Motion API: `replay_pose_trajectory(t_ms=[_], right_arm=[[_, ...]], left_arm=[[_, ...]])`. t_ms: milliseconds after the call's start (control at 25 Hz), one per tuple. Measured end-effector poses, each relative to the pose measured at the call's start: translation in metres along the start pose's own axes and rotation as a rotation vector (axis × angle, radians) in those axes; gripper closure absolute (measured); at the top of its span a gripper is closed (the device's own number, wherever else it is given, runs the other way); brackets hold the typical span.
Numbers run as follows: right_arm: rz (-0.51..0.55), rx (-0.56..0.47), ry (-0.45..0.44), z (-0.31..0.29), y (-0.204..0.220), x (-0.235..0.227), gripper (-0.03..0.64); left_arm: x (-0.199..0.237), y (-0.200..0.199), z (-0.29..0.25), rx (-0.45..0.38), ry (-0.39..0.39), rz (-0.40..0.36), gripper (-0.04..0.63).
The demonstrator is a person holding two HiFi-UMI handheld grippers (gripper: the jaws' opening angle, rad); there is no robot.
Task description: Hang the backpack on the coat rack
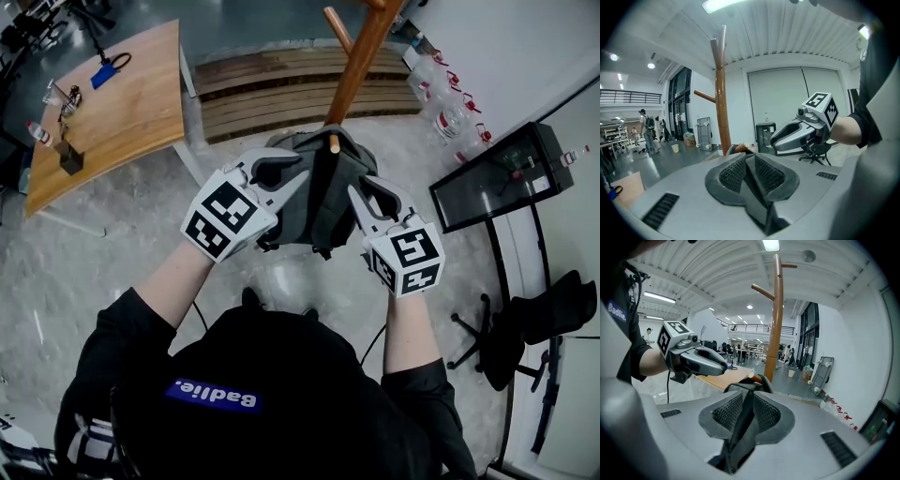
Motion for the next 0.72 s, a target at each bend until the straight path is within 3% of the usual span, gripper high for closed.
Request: replay_pose_trajectory(t_ms=[200, 480, 720], right_arm=[[-0.031, -0.084, -0.070, 0.049, 0.028, 0.035, 0.543], [-0.019, -0.126, -0.167, 0.109, 0.062, 0.068, 0.543], [-0.023, -0.207, -0.165, 0.147, 0.062, 0.113, 0.546]], left_arm=[[-0.083, 0.015, 0.014, 0.001, -0.028, 0.047, 0.532], [-0.166, 0.018, 0.040, -0.022, -0.139, 0.109, 0.532], [-0.218, 0.016, 0.073, -0.152, -0.129, 0.135, 0.532]])
Point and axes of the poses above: the fingertips, and each gripper's own axes: z backward along the fingers, x to its left, y out of its underside, the point moved 5 cm from there along z, backward along the fingers, and after that the axes turned 5 degrees about x, right-handed, at the moved point
